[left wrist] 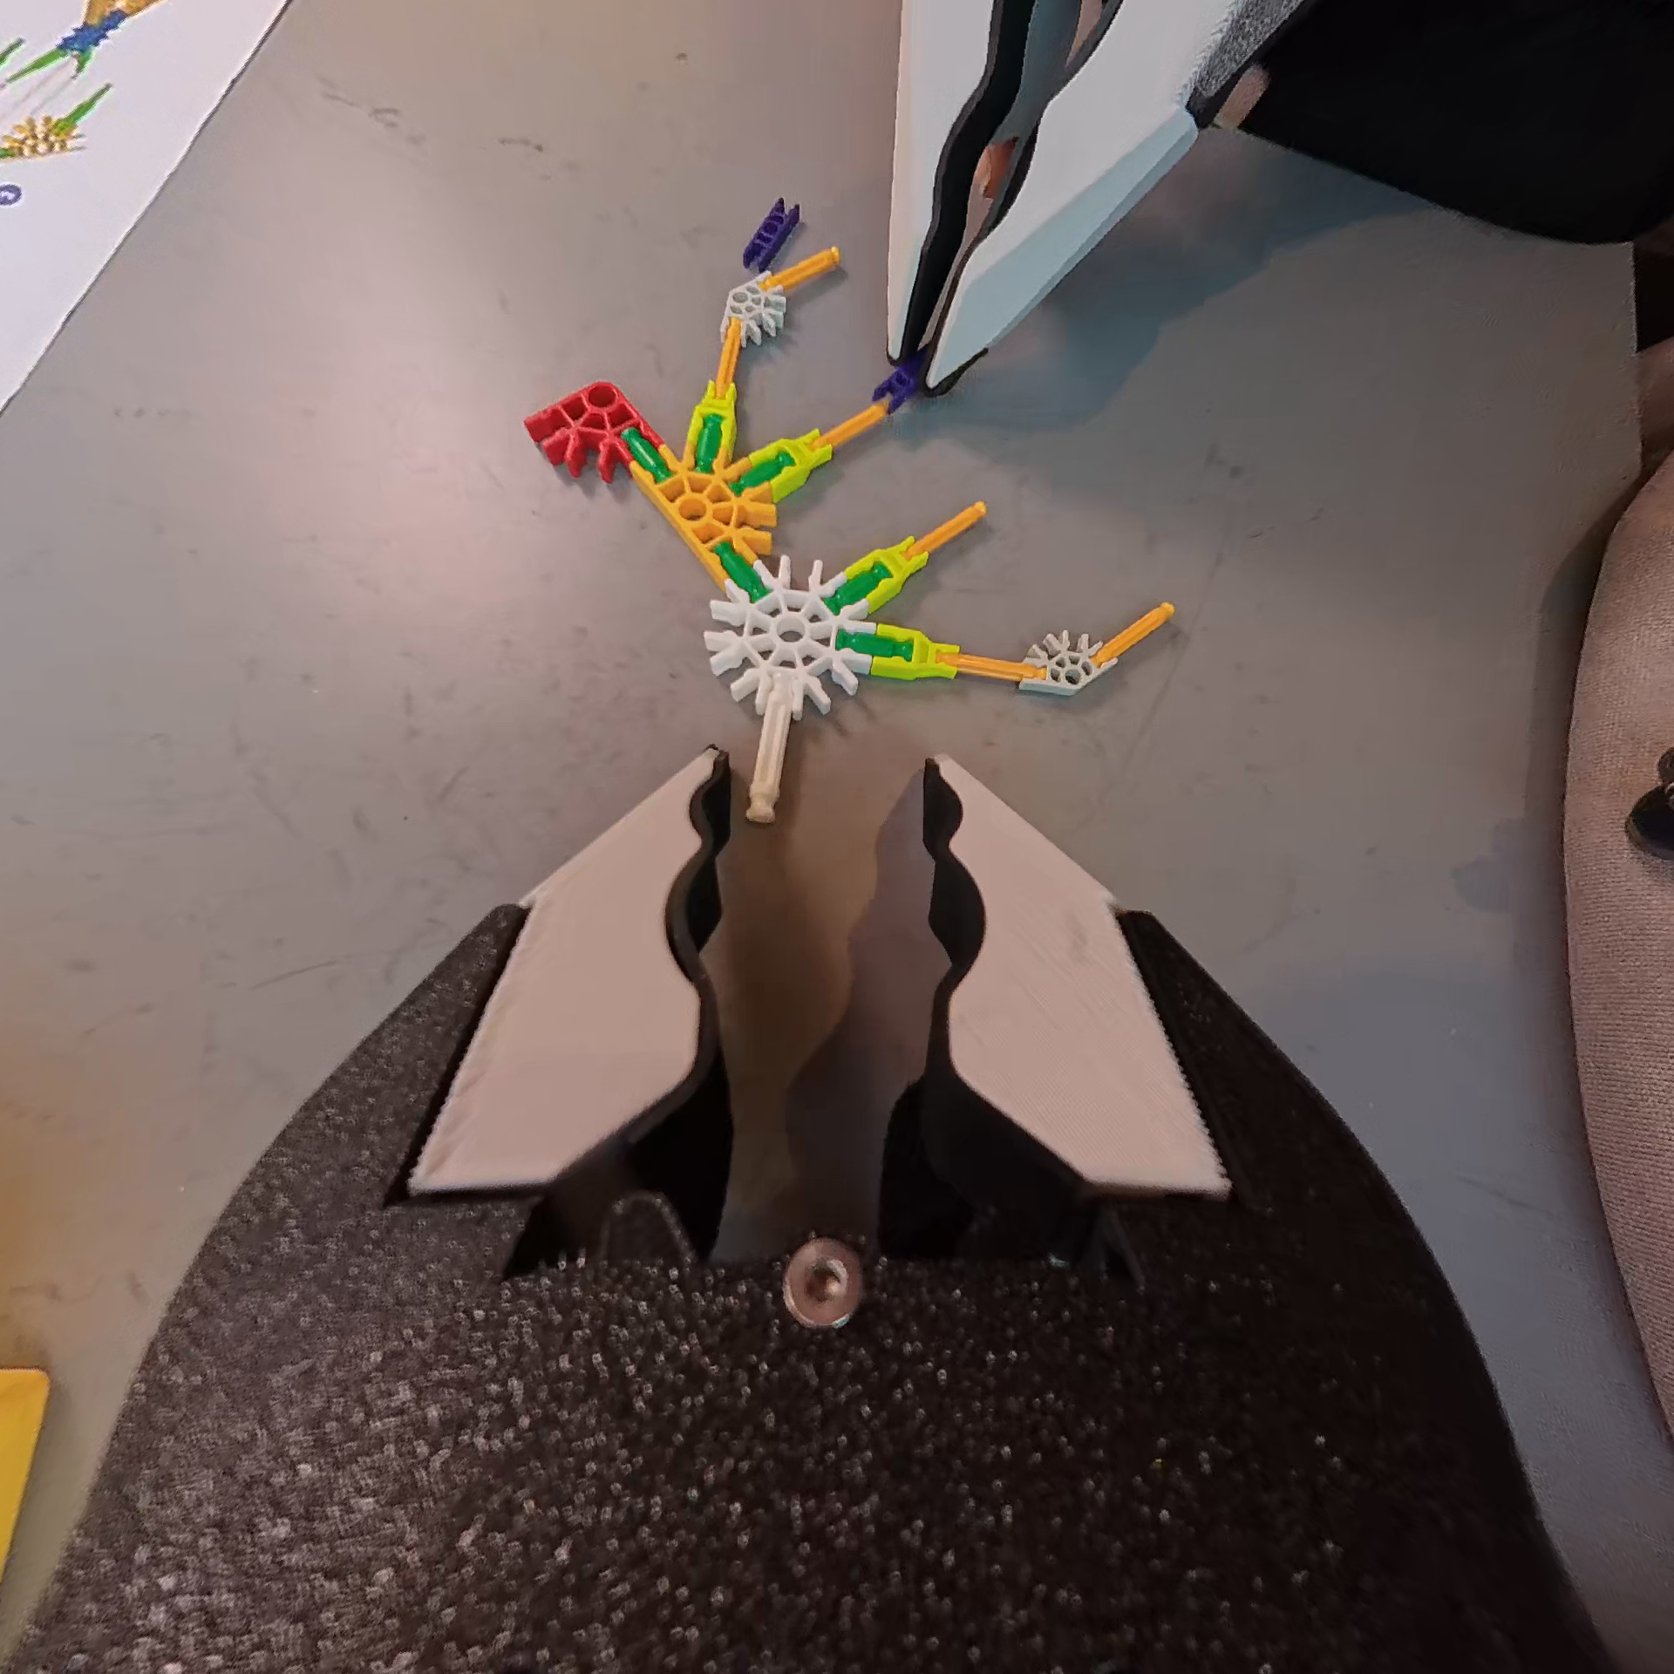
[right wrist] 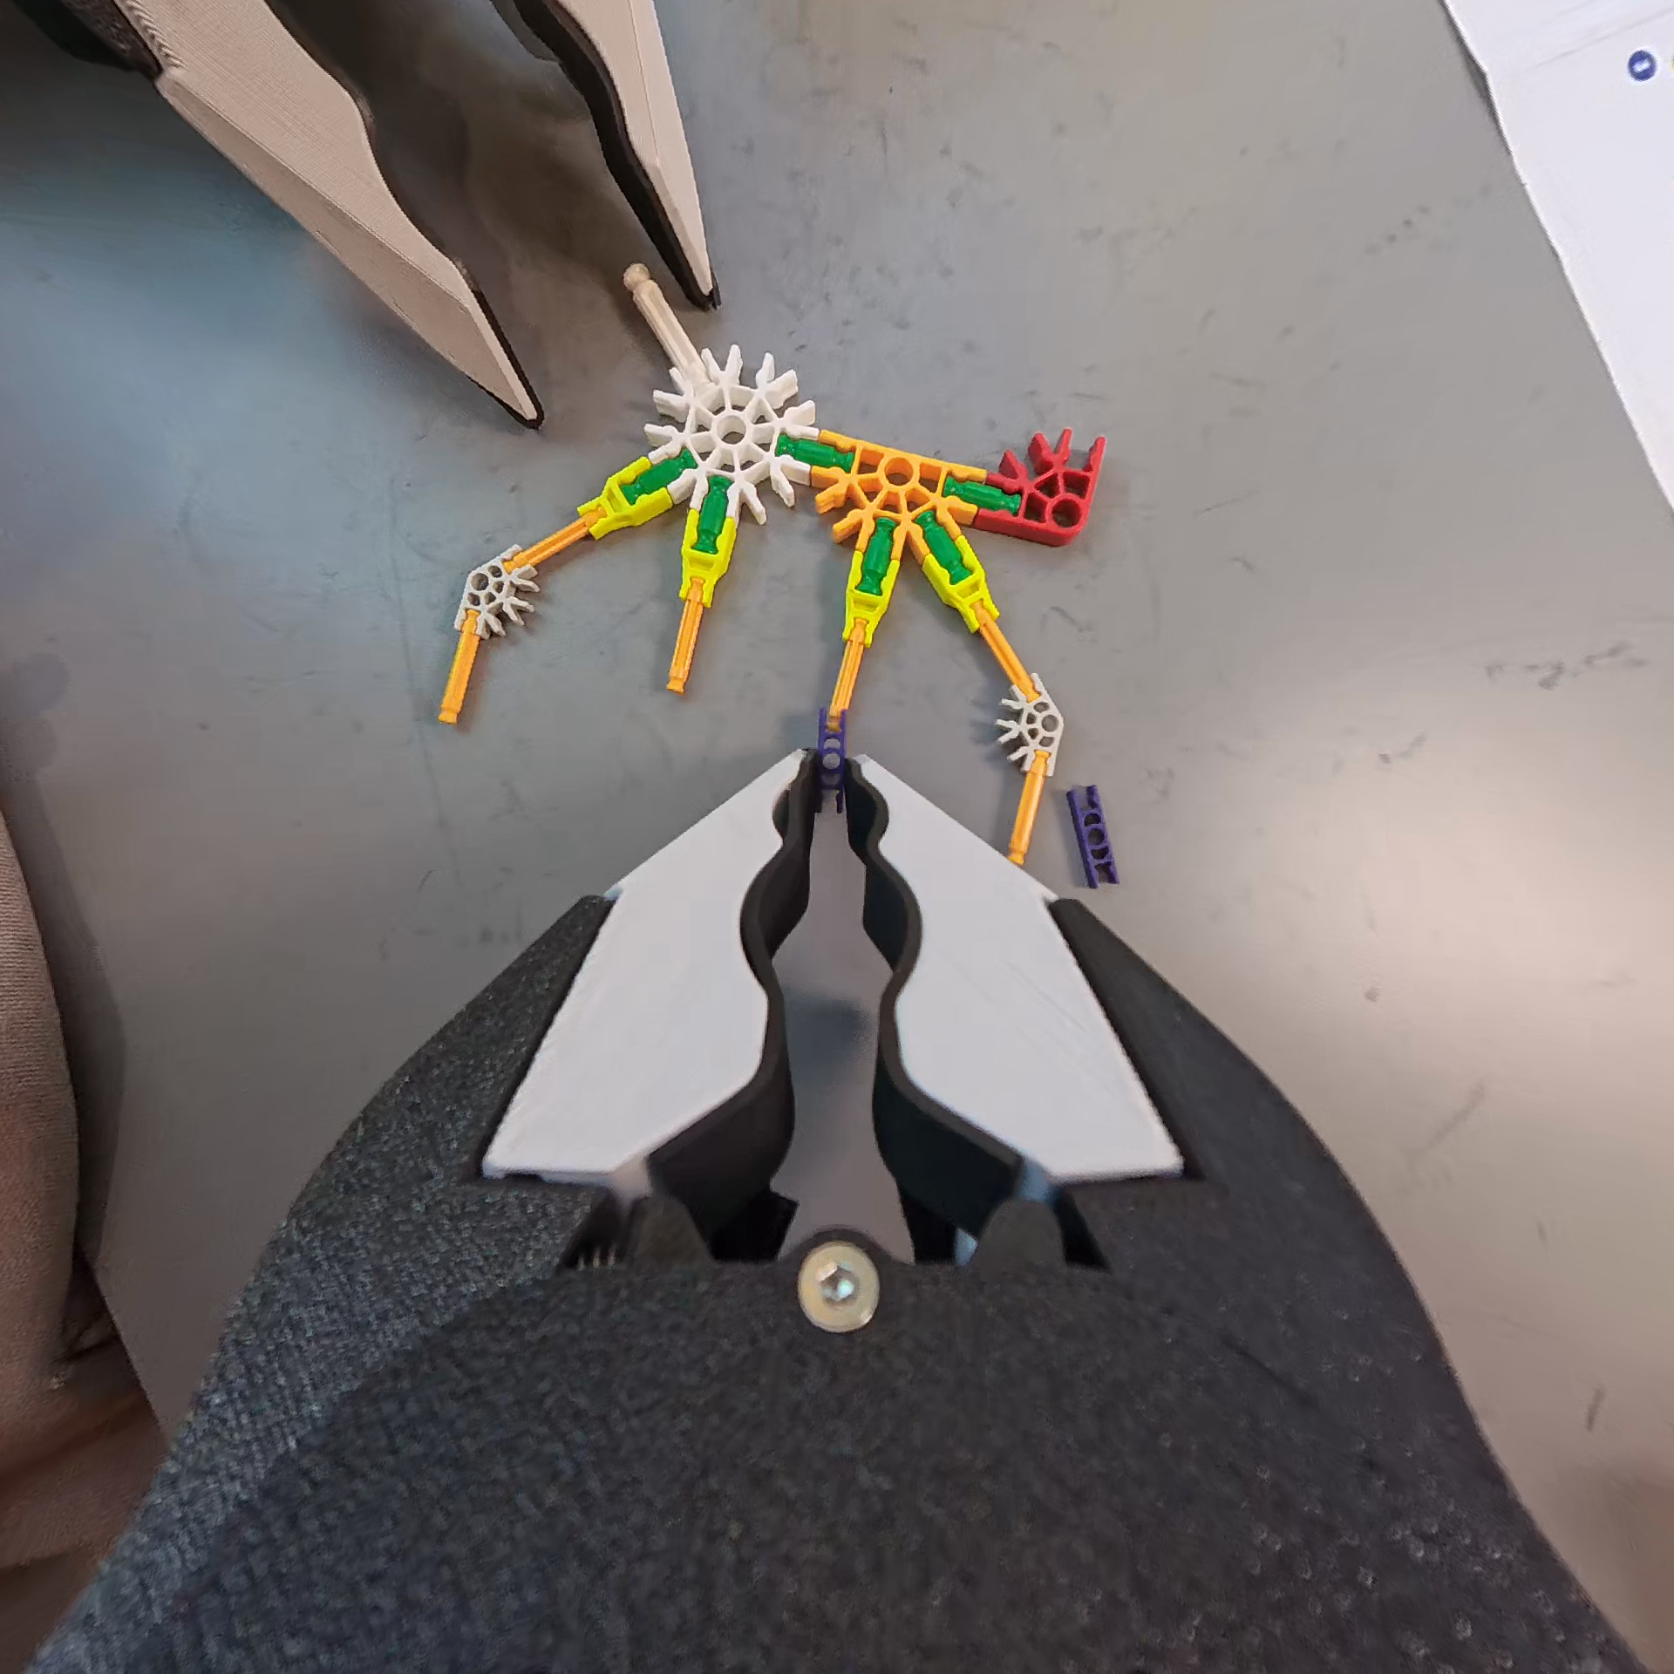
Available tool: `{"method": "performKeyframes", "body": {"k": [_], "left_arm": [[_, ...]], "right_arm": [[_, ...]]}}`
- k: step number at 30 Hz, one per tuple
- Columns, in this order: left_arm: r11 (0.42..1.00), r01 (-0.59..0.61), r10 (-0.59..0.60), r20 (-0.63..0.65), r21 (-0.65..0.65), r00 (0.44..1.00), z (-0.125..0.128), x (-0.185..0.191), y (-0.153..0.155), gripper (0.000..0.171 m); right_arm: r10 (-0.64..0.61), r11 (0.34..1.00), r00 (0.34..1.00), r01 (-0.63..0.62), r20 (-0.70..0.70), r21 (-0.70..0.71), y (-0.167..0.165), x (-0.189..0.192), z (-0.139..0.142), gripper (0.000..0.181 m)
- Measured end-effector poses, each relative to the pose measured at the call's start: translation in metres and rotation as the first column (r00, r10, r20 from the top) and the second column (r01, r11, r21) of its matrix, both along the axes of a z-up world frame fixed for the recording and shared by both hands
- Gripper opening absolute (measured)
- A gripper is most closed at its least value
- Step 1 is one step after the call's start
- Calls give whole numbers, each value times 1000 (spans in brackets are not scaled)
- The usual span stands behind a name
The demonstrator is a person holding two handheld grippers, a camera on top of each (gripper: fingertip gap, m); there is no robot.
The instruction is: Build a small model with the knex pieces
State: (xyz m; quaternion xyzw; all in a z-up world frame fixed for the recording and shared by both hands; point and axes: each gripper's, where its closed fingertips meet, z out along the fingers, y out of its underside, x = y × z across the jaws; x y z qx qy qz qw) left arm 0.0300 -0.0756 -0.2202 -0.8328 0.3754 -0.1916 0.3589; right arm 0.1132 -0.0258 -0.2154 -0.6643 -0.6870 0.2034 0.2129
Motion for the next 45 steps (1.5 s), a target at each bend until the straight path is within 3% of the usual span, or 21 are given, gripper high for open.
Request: {"method": "performKeyframes", "body": {"k": [16, 20, 24, 45], "left_arm": [[1000, 9, -9, -21, 10, 1000, 0, 0, -1, 43], [1000, 12, -12, -23, 10, 1000, 0, 0, -2, 43], [1000, 12, -12, -23, 11, 1000, 0, 1, -2, 43], [1000, 12, -12, -20, 13, 1000, 0, 2, -2, 40]], "right_arm": [[-51, 998, 998, 52, 33, -39, 0, -1, -4, 5], [-52, 998, 998, 52, 22, -28, 1, -2, 1, 12], [-44, 999, 999, 44, -1, -13, 2, -8, 10, 4], [107, 992, 942, -123, 317, 30, -3, -18, -3, 0]]}}
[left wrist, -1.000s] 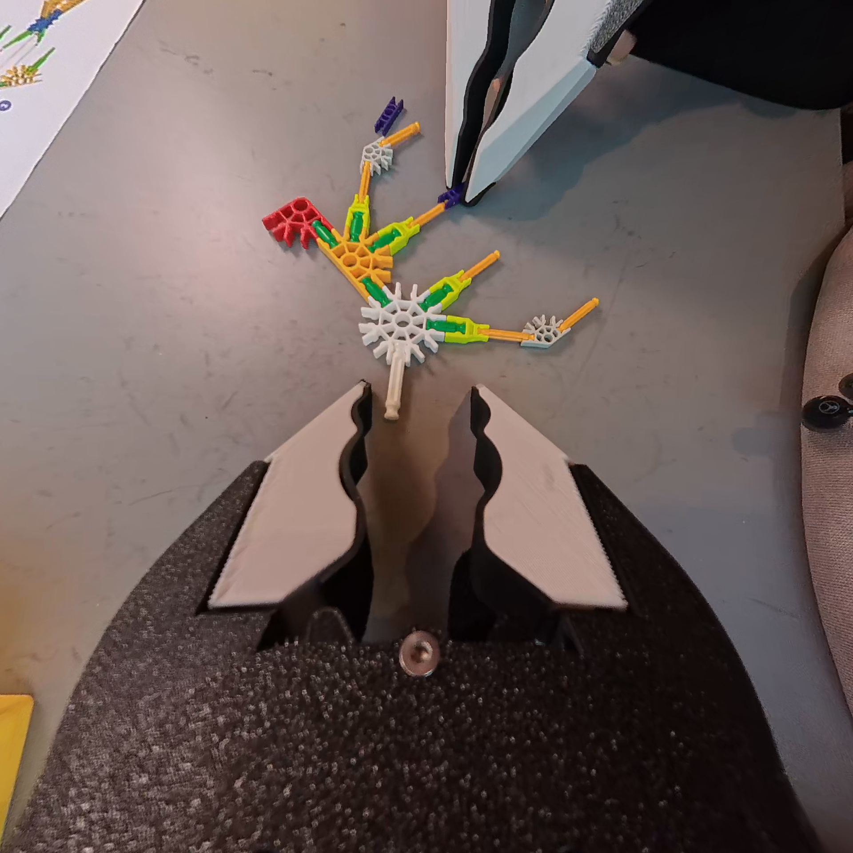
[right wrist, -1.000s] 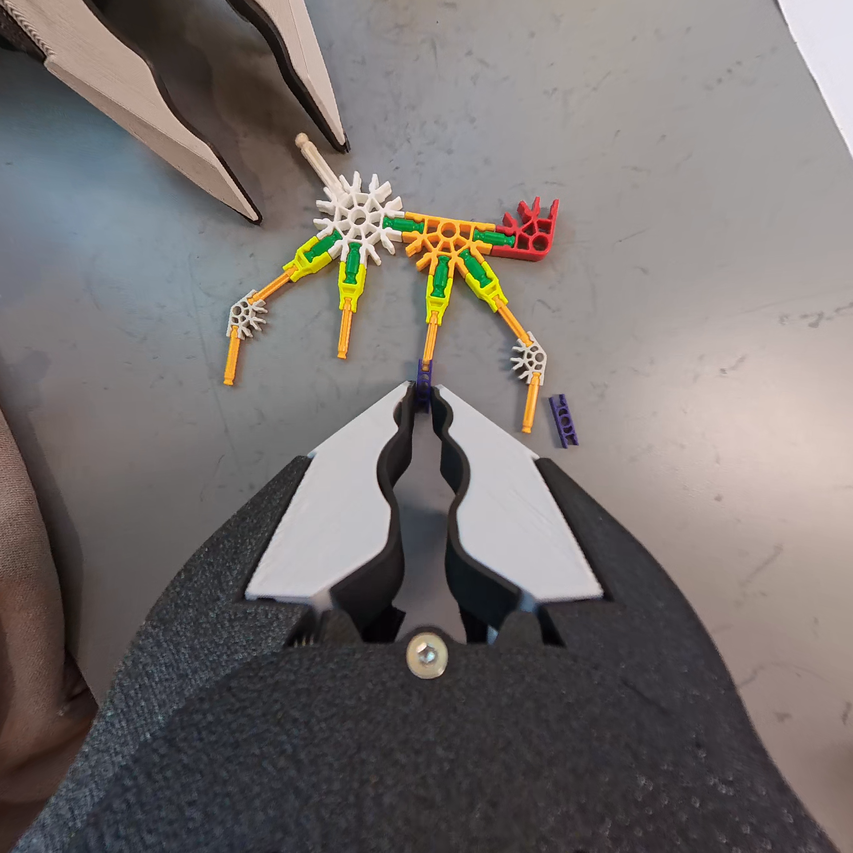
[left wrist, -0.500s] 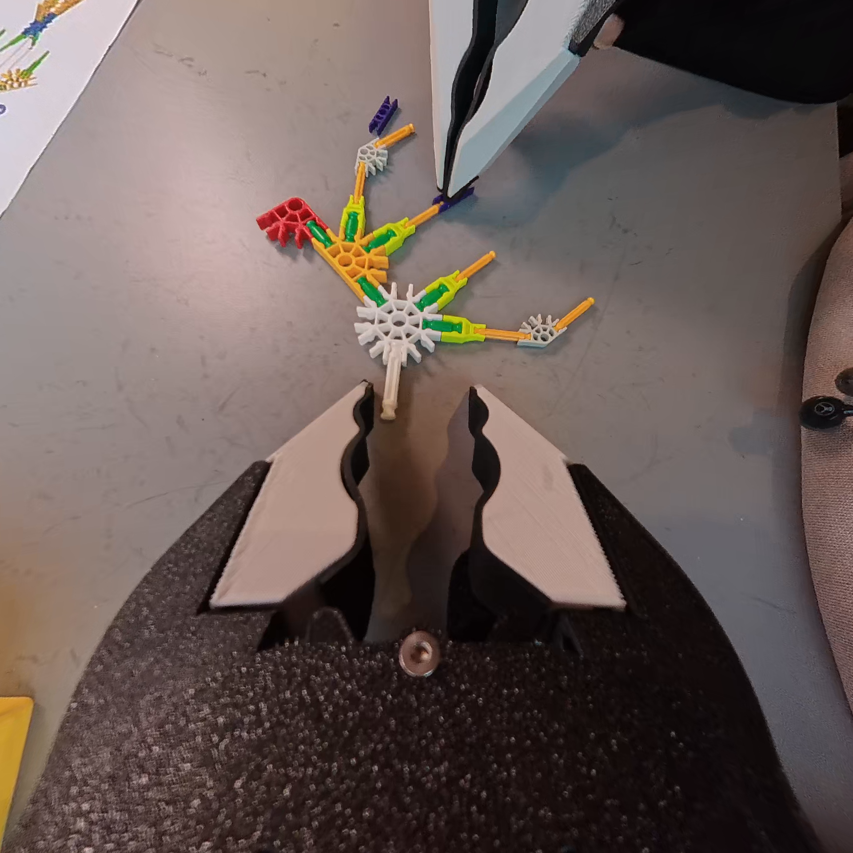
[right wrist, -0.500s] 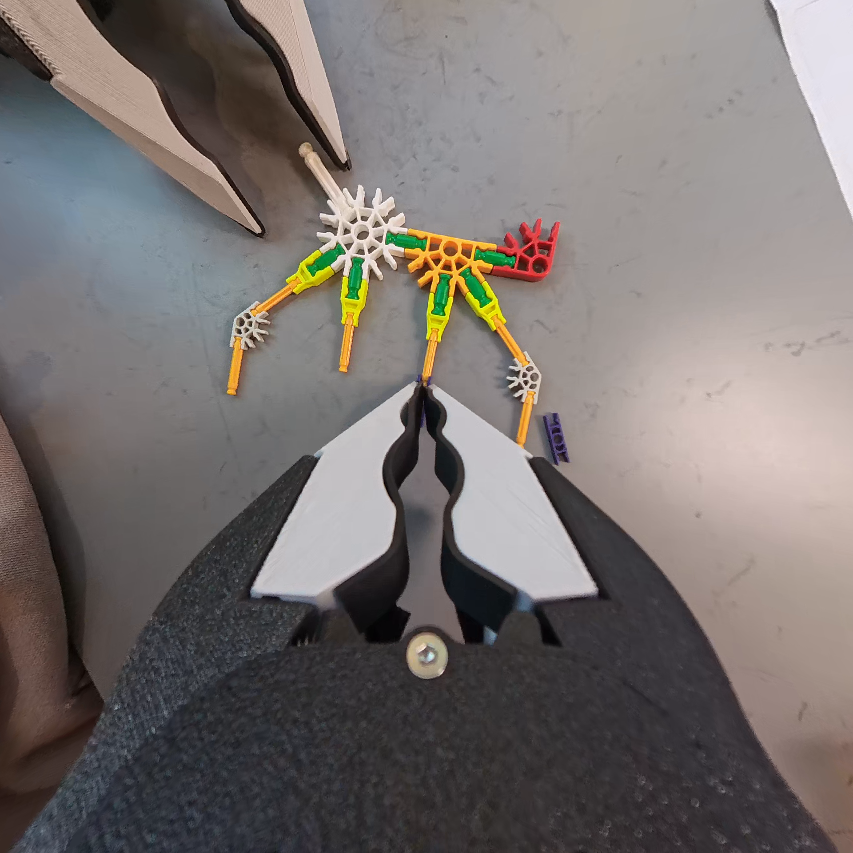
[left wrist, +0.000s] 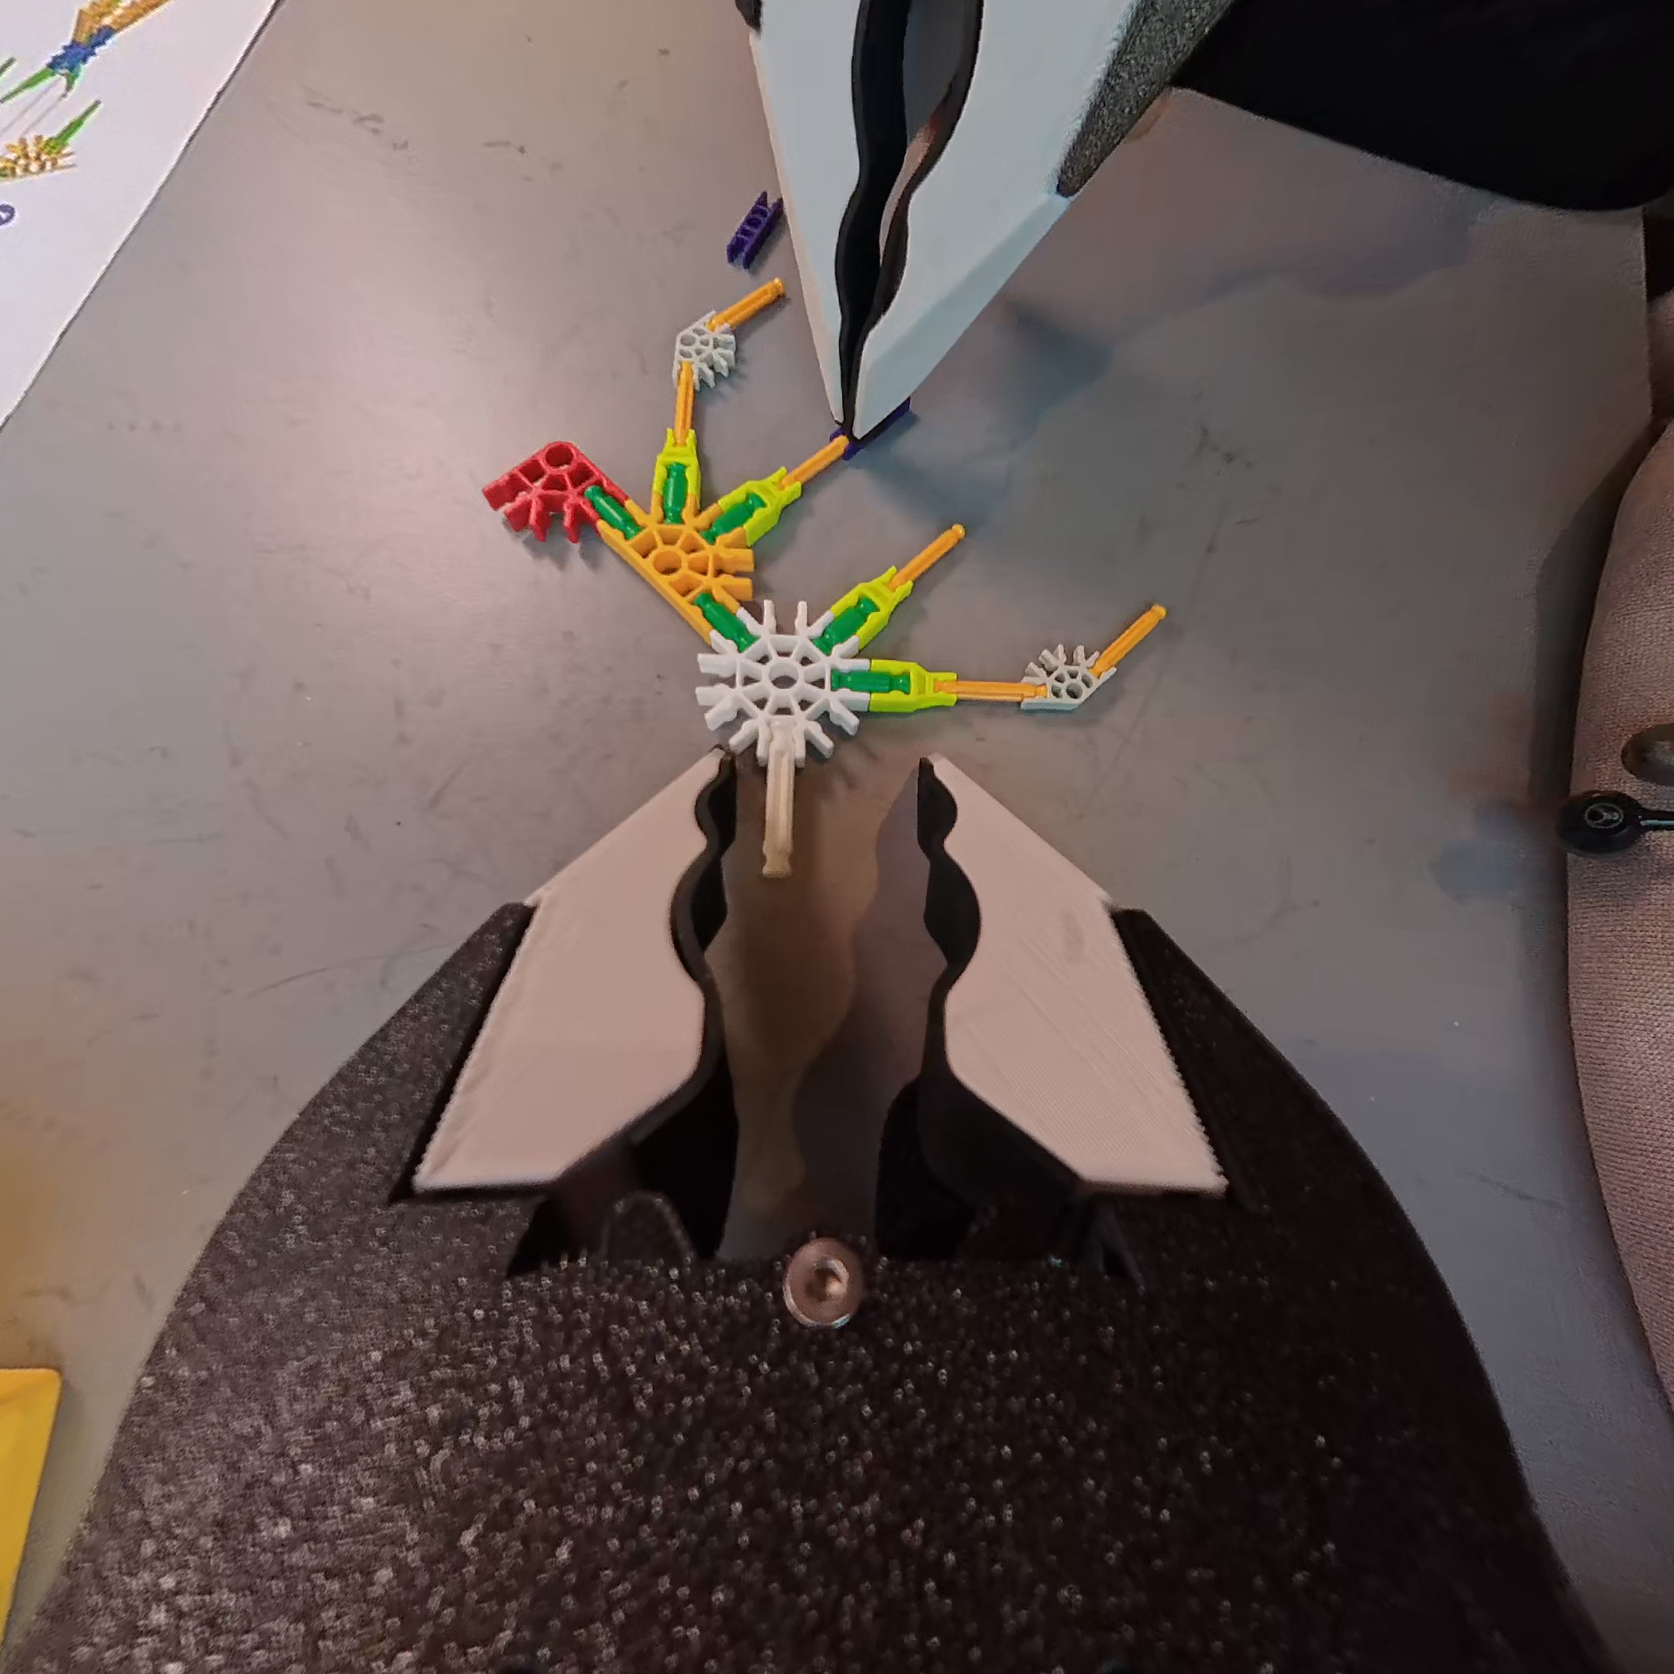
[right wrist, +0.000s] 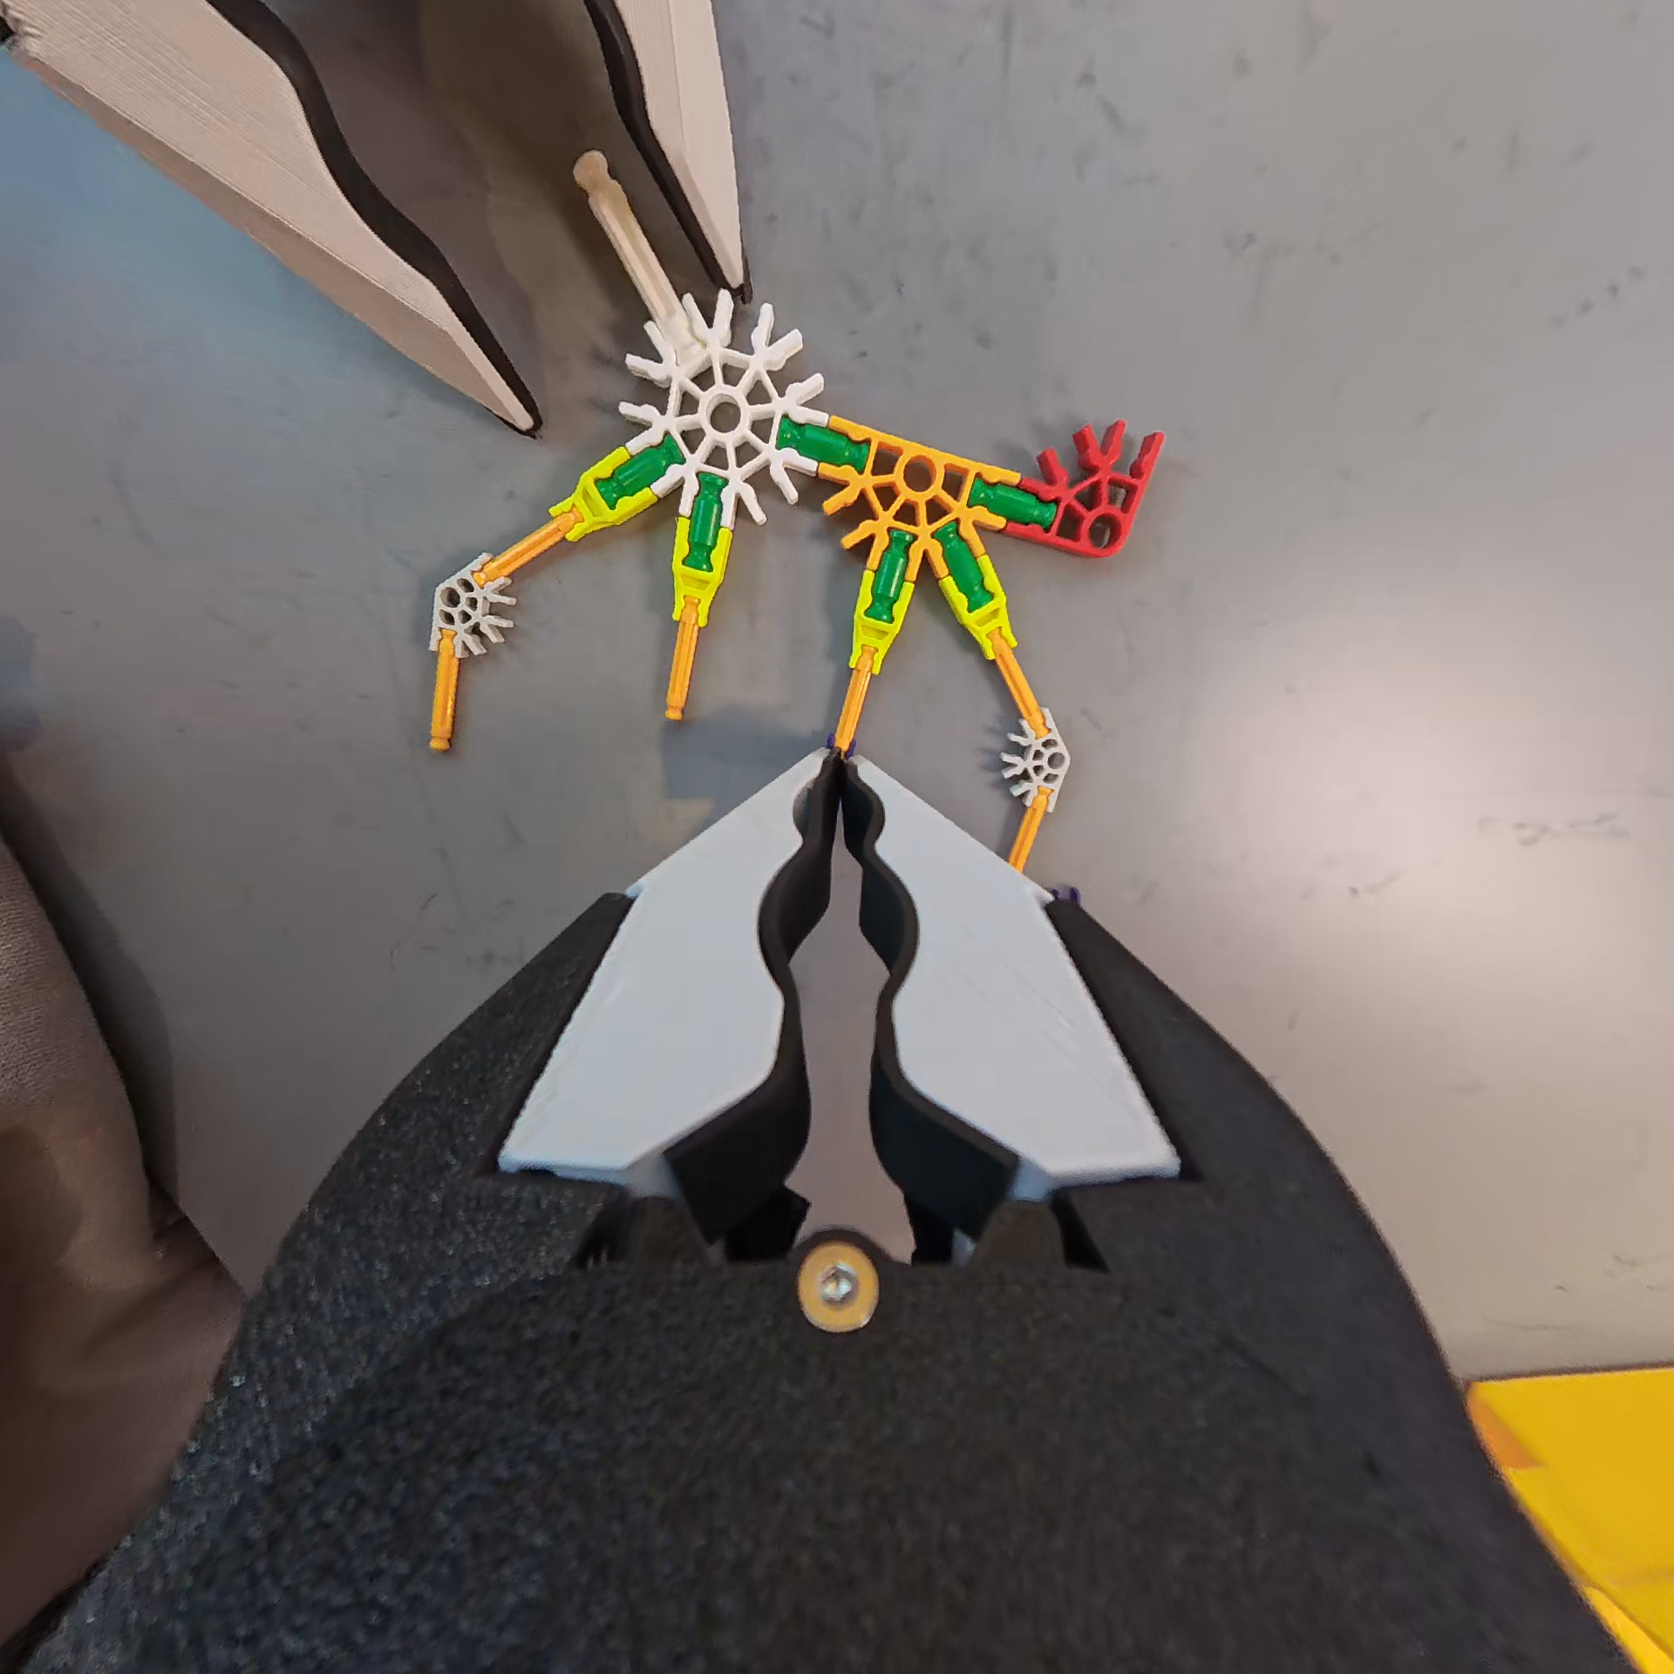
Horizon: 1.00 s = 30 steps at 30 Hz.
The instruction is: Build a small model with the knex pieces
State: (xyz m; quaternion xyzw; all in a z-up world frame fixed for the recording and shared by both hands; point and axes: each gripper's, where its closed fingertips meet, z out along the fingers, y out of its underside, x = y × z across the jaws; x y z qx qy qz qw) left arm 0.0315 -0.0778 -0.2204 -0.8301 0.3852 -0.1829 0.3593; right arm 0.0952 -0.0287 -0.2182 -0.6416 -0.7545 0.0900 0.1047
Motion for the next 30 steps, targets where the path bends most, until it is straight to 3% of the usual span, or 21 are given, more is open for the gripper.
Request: {"method": "performKeyframes", "body": {"k": [5, 7, 12, 17, 21, 26, 28, 30], "left_arm": [[999, -49, 49, -9, 19, 999, 2, -8, 7, 42], [996, -84, 83, 25, 23, 996, 6, -12, 11, 39], [991, -137, 135, 134, -1, 982, 19, -18, 17, 29], [994, -108, 109, 104, -15, 989, 14, -19, 13, 29], [998, -51, 53, 66, -31, 996, 9, -19, 4, 29], [999, -35, 35, -2, -21, 999, 1, -20, 2, 18], [1000, -30, 30, -16, -4, 999, 0, -19, 3, 13], [1000, -22, 22, -21, 3, 1000, 0, -19, 2, 10]], "right_arm": [[-20, 1000, 993, 18, -112, -20, 2, -4, 2, 1], [-77, 995, 980, 65, -182, -73, 4, -2, 8, 17], [-215, 976, 900, 192, -379, -99, 28, 13, 40, 23], [-276, 960, 897, 277, -344, -46, 55, 47, 25, 22], [-201, 977, 909, 212, -365, -12, 66, 46, 15, 22], [-128, 991, 936, 109, -329, -74, 62, 32, 1, 17], [-147, 987, 936, 118, -321, -106, 62, 30, 0, 5], [-168, 982, 938, 135, -302, -129, 60, 32, 0, 5]]}}
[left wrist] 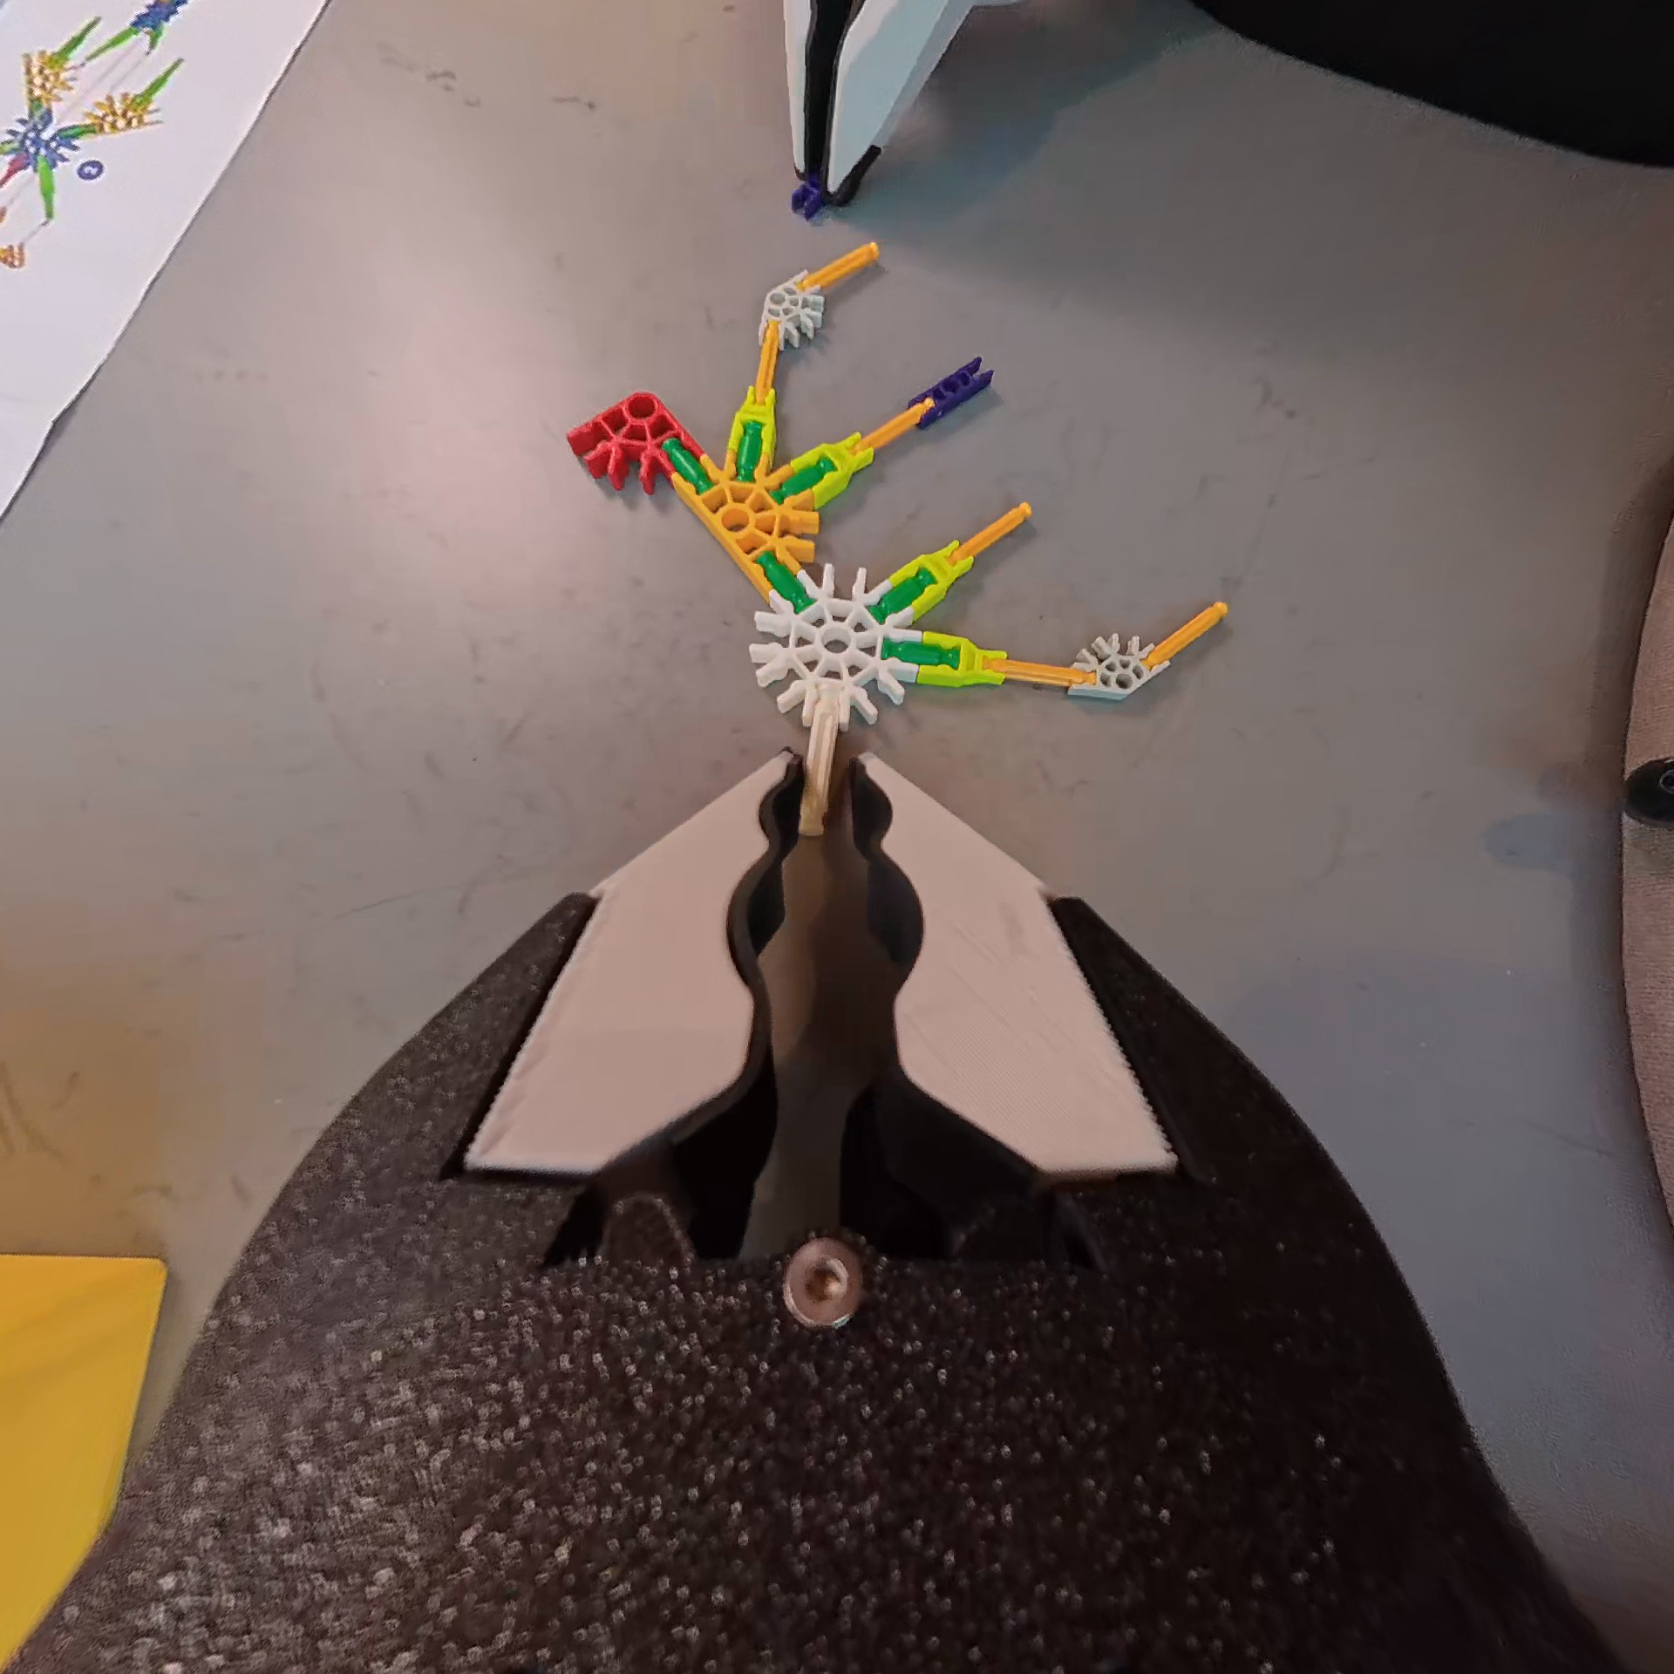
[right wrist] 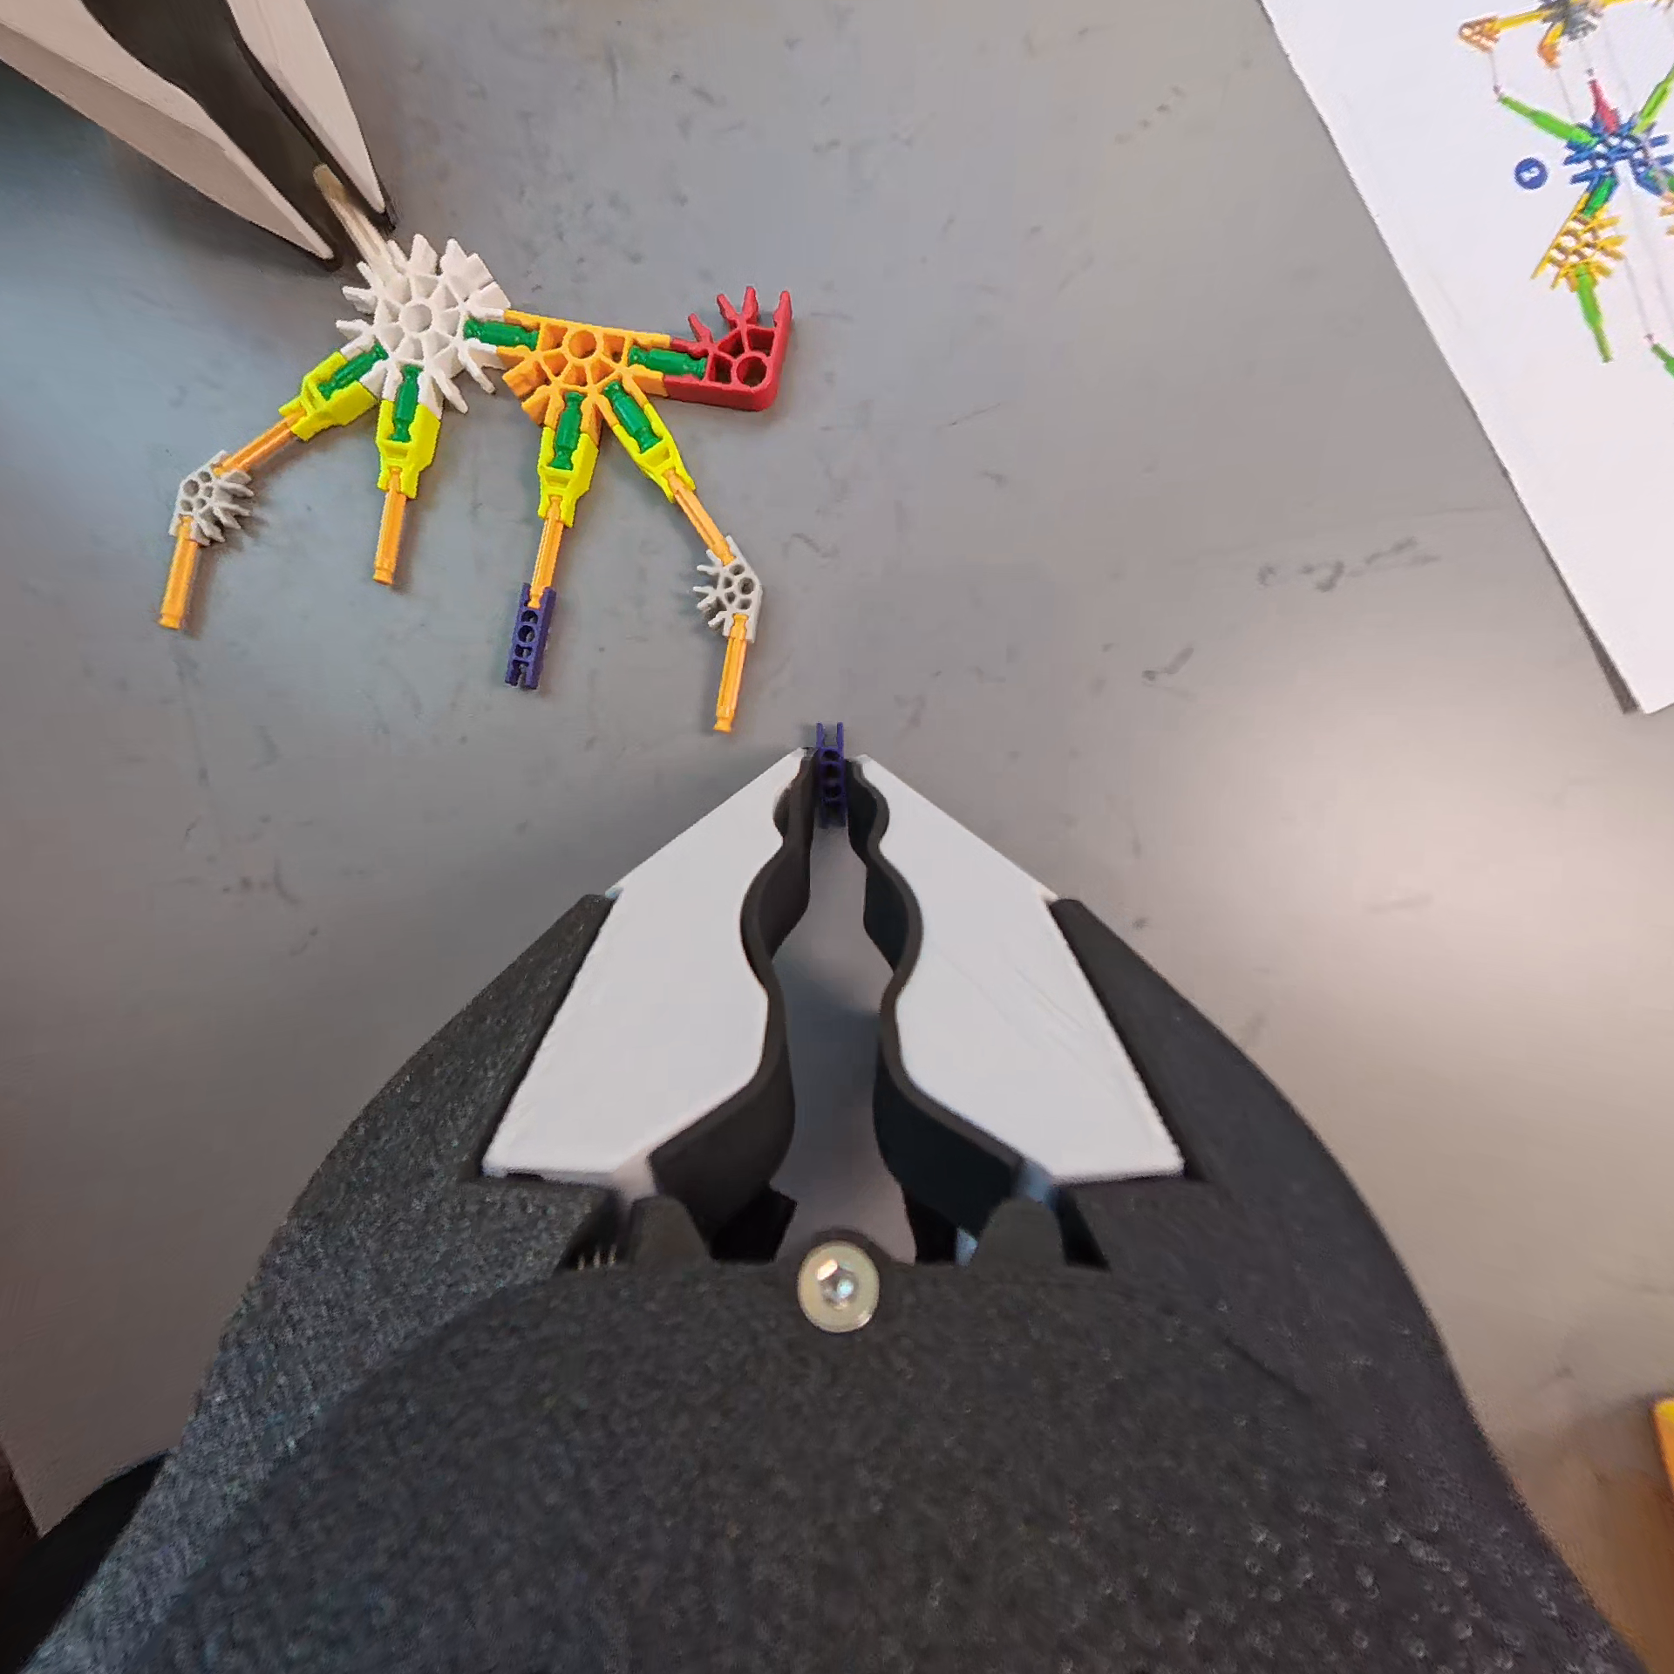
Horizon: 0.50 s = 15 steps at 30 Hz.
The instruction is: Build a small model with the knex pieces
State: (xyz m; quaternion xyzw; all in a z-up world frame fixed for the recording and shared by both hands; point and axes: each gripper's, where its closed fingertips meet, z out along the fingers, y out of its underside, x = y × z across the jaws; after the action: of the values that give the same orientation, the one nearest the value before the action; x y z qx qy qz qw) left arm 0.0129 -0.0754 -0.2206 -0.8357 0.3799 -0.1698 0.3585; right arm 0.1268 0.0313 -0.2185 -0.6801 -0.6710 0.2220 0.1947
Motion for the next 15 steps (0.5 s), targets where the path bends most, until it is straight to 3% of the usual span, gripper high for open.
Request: {"method": "performKeyframes", "body": {"k": [3, 6, 10, 15], "left_arm": [[1000, 22, -22, -13, 14, 1000, 0, 2, -2, 5], [999, 32, -32, -30, 27, 999, 0, 2, -2, 5], [1000, 22, -21, -30, 13, 999, 0, 5, -3, 5], [1000, 10, -10, -36, 7, 999, 0, 7, -3, 5]], "right_arm": [[1, 1000, 999, 0, -37, 25, -14, 0, 11, 4], [22, 1000, 995, -22, -95, 1, -49, -7, 26, 4], [52, 999, 997, -53, -64, -10, -89, -16, 14, 5], [30, 1000, 999, -30, -43, 2, -94, -27, 5, 5]]}}
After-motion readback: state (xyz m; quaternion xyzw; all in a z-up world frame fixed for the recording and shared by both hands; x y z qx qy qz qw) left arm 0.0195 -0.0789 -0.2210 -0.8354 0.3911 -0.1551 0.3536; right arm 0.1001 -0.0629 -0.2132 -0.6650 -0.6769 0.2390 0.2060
